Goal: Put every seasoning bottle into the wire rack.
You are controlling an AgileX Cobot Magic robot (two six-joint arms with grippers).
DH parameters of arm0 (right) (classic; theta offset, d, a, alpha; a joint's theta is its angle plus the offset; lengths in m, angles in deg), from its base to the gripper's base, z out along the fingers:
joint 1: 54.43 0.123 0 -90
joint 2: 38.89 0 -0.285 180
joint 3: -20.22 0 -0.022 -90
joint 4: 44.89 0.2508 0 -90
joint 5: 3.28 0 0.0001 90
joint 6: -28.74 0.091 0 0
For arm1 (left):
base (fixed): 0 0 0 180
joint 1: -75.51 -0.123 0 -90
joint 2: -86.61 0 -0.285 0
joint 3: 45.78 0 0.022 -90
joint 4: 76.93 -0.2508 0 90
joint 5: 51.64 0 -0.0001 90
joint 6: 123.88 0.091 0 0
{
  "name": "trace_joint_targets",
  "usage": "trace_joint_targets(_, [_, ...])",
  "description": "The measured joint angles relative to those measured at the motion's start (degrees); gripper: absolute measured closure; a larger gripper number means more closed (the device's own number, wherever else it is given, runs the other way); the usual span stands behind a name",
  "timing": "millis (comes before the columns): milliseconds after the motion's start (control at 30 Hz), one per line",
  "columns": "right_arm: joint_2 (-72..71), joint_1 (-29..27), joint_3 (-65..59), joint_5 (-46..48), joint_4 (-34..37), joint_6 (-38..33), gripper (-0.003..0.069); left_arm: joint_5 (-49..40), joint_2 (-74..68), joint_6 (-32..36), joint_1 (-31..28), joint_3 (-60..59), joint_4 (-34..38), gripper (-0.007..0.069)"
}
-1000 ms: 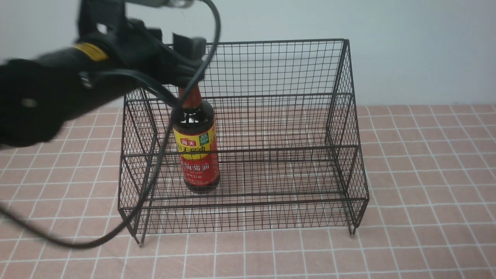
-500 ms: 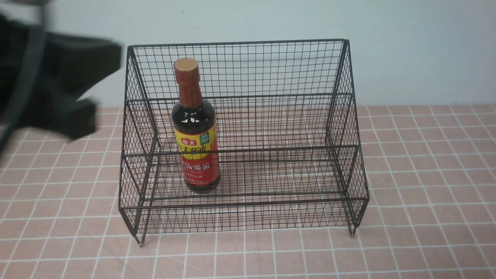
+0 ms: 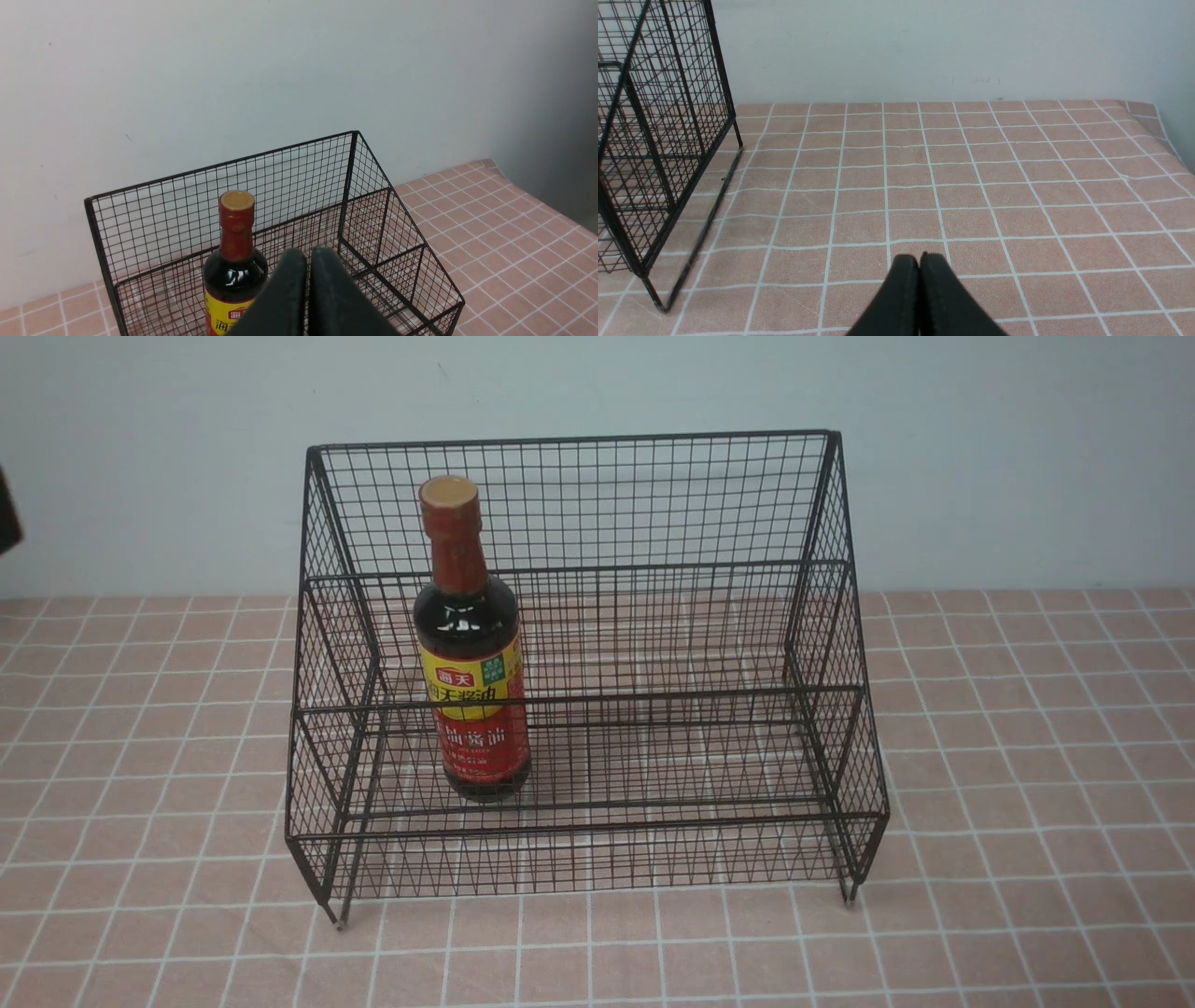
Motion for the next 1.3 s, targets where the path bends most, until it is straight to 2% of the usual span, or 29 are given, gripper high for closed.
trace_joint_targets(467, [0.0, 0.0, 0.0, 0.0, 0.0, 0.0, 0.0673, 0.46, 0.3, 1.83, 0.0, 0.06, -1.42, 0.0631])
trace_joint_targets(633, [0.0, 0.0, 0.0, 0.0, 0.0, 0.0, 0.0673, 0.73, 1.95, 0.77, -0.13, -1.62, -7.67, 0.0631])
trace_joint_targets(800, [0.0, 0.0, 0.0, 0.0, 0.0, 0.0, 0.0673, 5.86, 8.82, -3.23, -2.53, -11.76, -12.47, 0.0631])
trace_joint_targets(867, [0.0, 0.0, 0.0, 0.0, 0.0, 0.0, 0.0673, 10.17, 15.65, -4.12, -5.8, -22.74, -13.07, 0.0631])
trace_joint_targets(1033, [0.0, 0.0, 0.0, 0.0, 0.0, 0.0, 0.0673, 14.34, 25.31, -4.89, -10.54, -38.74, -13.23, 0.0631])
trace_joint_targets(1133, [0.0, 0.0, 0.0, 0.0, 0.0, 0.0, 0.0673, 15.05, 30.96, -5.05, -12.86, -48.7, -14.07, 0.0631])
trace_joint_targets(1300, [0.0, 0.0, 0.0, 0.0, 0.0, 0.0, 0.0673, 15.39, 33.83, -5.05, -13.2, -57.27, -14.54, 0.0631])
